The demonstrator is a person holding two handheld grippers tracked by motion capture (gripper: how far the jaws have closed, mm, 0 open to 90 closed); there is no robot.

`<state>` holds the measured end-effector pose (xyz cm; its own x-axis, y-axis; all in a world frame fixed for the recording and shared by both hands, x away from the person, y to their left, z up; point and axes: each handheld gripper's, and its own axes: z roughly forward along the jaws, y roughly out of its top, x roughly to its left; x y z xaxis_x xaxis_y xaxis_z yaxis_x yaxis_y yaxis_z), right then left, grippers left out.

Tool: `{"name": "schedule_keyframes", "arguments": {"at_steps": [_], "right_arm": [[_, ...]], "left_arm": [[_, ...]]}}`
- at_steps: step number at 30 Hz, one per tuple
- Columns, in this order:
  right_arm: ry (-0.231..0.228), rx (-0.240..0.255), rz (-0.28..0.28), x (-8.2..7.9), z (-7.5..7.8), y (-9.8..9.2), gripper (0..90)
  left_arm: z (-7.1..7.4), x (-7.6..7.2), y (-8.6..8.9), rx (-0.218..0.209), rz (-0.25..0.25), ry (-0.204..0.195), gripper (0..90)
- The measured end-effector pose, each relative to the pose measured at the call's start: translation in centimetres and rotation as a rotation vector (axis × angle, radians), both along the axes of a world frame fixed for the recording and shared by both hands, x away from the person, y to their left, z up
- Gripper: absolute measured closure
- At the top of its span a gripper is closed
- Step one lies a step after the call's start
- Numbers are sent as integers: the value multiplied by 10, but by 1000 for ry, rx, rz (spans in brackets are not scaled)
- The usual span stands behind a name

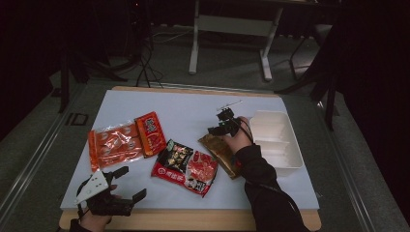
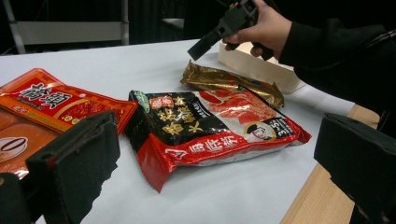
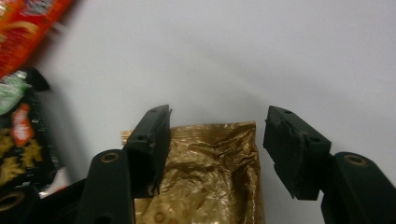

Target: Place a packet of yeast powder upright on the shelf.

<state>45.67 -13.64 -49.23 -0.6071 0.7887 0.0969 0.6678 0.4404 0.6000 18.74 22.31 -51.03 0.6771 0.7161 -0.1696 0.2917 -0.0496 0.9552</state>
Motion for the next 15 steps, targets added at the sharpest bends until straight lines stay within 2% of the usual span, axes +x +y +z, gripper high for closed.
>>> {"name": "schedule_keyframes", "arguments": {"at_steps": [5, 10, 13, 15], "right_arm": [[26, -7, -9, 5, -9, 0, 405], [56, -35, -6, 8, -17, 0, 434], [70, -50, 0, 8, -21, 2, 452], [80, -57, 0, 8, -23, 3, 454]], "left_arm": [[0, -1, 0, 11, 0, 5, 5], [-1, -1, 0, 9, 3, 9, 5], [-2, -1, -1, 40, 9, 14, 5], [-2, -1, -2, 36, 1, 16, 5]]}}
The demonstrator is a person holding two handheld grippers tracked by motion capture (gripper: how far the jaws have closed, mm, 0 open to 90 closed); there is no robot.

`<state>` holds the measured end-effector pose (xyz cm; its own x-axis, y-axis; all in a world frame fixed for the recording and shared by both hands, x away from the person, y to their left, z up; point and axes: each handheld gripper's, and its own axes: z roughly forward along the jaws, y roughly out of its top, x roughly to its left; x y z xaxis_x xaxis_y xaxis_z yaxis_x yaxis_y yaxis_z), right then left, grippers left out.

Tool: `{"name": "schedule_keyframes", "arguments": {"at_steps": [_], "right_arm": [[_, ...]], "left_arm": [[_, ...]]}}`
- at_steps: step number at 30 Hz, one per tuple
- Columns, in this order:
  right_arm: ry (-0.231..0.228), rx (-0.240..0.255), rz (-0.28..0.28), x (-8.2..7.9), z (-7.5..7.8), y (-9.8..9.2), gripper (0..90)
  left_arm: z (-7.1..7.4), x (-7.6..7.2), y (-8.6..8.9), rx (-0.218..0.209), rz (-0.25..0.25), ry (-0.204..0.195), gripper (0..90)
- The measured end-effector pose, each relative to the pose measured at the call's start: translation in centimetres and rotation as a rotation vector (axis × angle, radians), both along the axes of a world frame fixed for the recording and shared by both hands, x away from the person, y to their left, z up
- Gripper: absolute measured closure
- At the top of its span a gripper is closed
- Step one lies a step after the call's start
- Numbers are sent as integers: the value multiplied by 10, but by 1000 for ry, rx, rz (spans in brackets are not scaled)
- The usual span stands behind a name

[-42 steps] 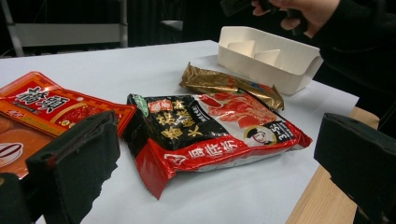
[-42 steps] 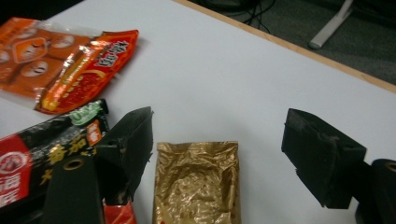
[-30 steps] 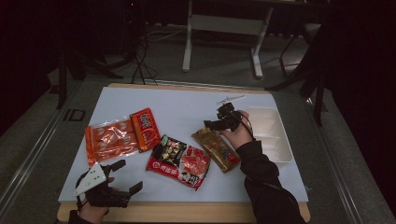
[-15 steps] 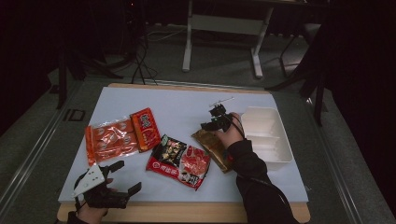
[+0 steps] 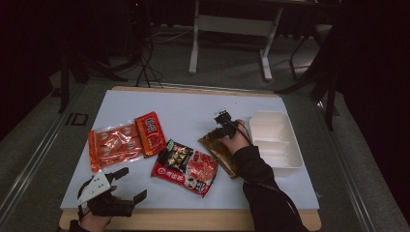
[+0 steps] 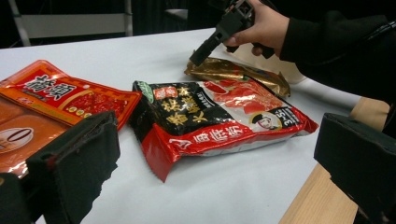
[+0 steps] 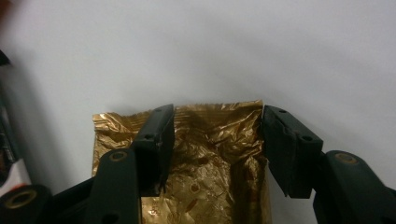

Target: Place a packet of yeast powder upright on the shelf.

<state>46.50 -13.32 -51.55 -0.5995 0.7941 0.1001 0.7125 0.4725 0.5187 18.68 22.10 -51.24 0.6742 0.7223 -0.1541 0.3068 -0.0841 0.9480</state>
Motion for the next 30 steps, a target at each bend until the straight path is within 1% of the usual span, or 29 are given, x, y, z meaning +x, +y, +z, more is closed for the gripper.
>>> {"name": "schedule_keyframes", "arguments": {"at_steps": [2, 4, 6, 7, 9, 10, 11, 14, 16, 18, 20, 24, 29, 30], "right_arm": [[3, -17, -2, 0, -3, 1, 470], [2, -28, -5, -1, -5, 2, 505], [16, -40, 7, -1, -8, 3, 543], [3, -55, 17, -2, -8, 3, 577], [-10, -83, 30, -3, -7, 6, 625], [-11, -95, 36, -4, -7, 7, 655], [-12, -103, 39, -5, -6, 8, 720], [2, -110, 62, -5, -5, 10, 831], [3, -128, 82, -6, -4, 12, 856], [1, -128, 85, -7, -2, 11, 868], [-3, -117, 86, -8, 2, 9, 875], [-18, -78, 82, -10, 15, -2, 882], [-41, -59, 89, -16, 29, -10, 885], [-44, -46, 94, -17, 32, -12, 885]], "left_arm": [[0, 0, -1, 1, -5, -3, 5], [0, 0, -2, 6, -10, -1, 5], [0, 0, -2, 7, -11, 0, 5], [0, 0, -1, 3, -9, 1, 5], [0, 0, -1, -1, -7, 1, 5], [0, 0, -1, -1, -7, 1, 5], [0, 0, -1, 0, -7, 1, 5], [0, 0, -1, 0, -6, 0, 5], [0, 0, -1, -1, -5, 1, 5], [0, 0, -1, -1, -6, 0, 5], [0, 0, -1, -2, -5, 1, 5], [0, 0, -1, -3, -5, 3, 5], [0, 0, -1, 1, -4, 3, 5], [0, 0, -1, 1, -3, 3, 5]]}}
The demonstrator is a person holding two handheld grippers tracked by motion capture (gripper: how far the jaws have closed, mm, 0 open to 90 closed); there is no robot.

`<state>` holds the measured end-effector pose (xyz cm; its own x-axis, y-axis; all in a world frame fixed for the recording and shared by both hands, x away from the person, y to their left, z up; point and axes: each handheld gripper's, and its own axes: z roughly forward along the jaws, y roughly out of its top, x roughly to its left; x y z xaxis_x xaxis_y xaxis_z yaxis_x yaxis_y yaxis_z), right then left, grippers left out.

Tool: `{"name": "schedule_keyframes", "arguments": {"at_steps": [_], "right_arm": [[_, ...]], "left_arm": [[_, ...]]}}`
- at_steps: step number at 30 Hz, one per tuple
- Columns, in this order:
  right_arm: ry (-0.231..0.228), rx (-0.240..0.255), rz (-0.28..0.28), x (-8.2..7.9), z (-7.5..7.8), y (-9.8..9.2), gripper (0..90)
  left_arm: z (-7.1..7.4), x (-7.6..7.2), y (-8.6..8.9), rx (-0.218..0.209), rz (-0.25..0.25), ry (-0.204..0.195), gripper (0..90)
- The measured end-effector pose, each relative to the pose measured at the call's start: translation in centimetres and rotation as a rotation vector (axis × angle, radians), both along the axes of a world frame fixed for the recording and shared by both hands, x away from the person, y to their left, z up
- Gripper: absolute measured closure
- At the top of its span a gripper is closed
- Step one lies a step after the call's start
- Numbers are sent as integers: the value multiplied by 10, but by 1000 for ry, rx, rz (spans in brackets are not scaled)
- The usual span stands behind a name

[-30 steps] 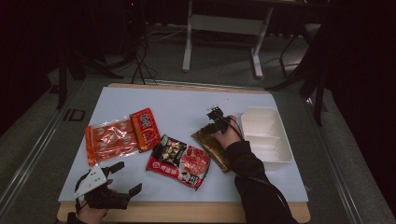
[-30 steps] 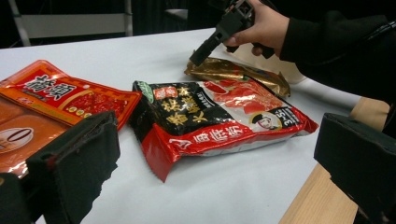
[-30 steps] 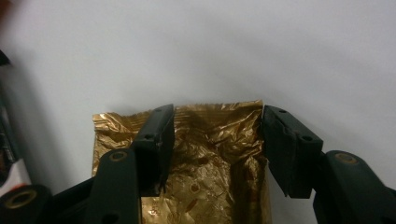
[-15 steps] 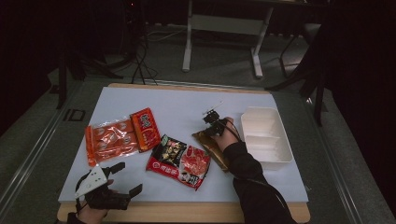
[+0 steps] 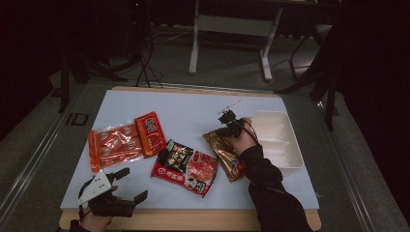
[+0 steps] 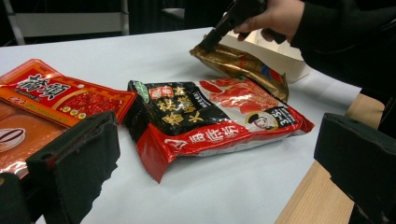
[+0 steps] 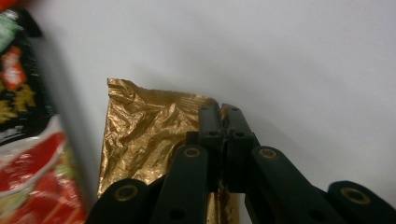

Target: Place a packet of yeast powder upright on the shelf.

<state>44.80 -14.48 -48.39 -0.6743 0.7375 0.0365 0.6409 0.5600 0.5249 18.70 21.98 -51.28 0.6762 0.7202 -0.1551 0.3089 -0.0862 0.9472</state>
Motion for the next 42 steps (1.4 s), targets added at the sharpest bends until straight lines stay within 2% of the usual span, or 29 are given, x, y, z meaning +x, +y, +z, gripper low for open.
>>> {"name": "schedule_keyframes", "arguments": {"at_steps": [5, 12, 18, 24, 27, 28, 34, 42], "right_arm": [[-21, 17, 8, -8, 12, -3, 887], [-54, 67, 20, -19, 31, -5, 888], [-90, 112, 46, -30, 52, -9, 889], [-126, 133, 72, -40, 70, -12, 891], [-130, 145, 79, -42, 76, -14, 892], [-143, 157, 83, -45, 83, -17, 892], [-173, 195, 92, -47, 99, -25, 892], [-203, 272, 96, -49, 121, -33, 892]], "left_arm": [[0, 1, 0, 1, 4, 2, 5], [0, 1, 0, 1, 5, 3, 5], [0, 1, 0, 0, 5, 3, 5], [-1, 1, 0, 2, 4, 2, 5], [-1, 1, 0, 2, 6, 4, 5], [-1, 2, 0, 3, 5, 5, 5], [-1, 2, 0, 1, 5, 5, 5], [-1, 2, 0, -4, 5, 6, 5]]}}
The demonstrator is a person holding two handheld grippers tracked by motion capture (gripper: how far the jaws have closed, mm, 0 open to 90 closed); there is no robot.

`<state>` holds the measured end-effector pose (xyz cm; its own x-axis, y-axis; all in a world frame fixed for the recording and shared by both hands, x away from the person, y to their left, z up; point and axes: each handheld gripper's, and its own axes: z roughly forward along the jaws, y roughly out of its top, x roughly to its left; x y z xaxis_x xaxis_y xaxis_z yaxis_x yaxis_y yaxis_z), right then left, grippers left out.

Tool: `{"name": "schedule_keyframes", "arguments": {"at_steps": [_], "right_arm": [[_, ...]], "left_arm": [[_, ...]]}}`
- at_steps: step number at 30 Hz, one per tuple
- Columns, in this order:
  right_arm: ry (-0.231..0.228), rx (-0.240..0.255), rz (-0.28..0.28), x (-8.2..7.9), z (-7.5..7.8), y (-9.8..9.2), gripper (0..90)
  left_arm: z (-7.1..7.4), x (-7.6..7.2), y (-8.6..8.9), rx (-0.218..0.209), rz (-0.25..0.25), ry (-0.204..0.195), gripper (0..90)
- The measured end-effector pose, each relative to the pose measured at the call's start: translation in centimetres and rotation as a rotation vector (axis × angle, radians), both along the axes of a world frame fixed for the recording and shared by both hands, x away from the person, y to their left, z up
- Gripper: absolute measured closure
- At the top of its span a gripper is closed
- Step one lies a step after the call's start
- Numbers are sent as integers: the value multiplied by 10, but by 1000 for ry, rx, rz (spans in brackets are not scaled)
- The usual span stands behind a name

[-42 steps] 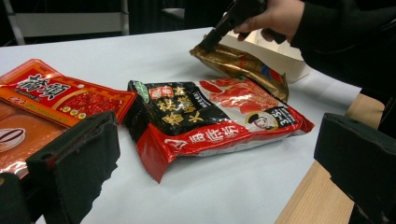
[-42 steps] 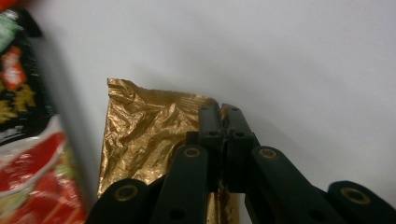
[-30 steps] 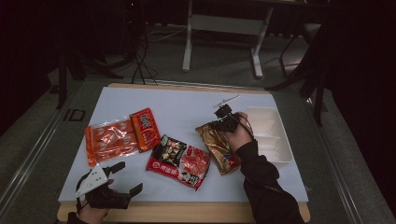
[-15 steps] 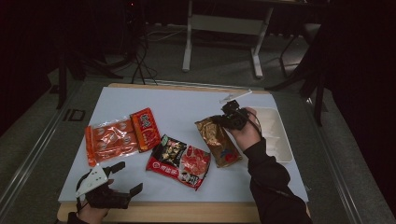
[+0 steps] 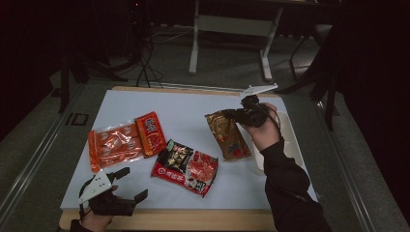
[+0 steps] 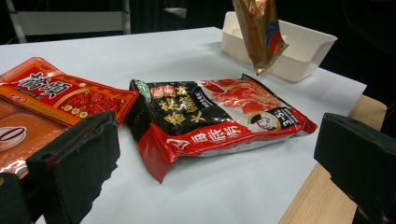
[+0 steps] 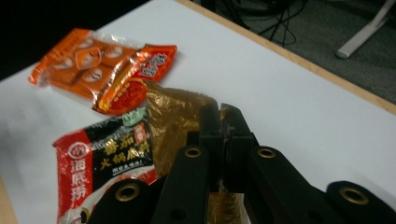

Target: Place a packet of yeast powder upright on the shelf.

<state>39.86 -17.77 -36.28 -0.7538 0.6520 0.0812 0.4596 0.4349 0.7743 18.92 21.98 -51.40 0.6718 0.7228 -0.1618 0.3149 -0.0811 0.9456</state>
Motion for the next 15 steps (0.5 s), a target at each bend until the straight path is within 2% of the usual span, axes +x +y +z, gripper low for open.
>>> {"name": "schedule_keyframes", "arguments": {"at_steps": [15], "right_arm": [[-35, 59, -14, 4, 24, -21, 892]], "left_arm": [[-1, 1, -1, -6, 0, -3, 5]]}}
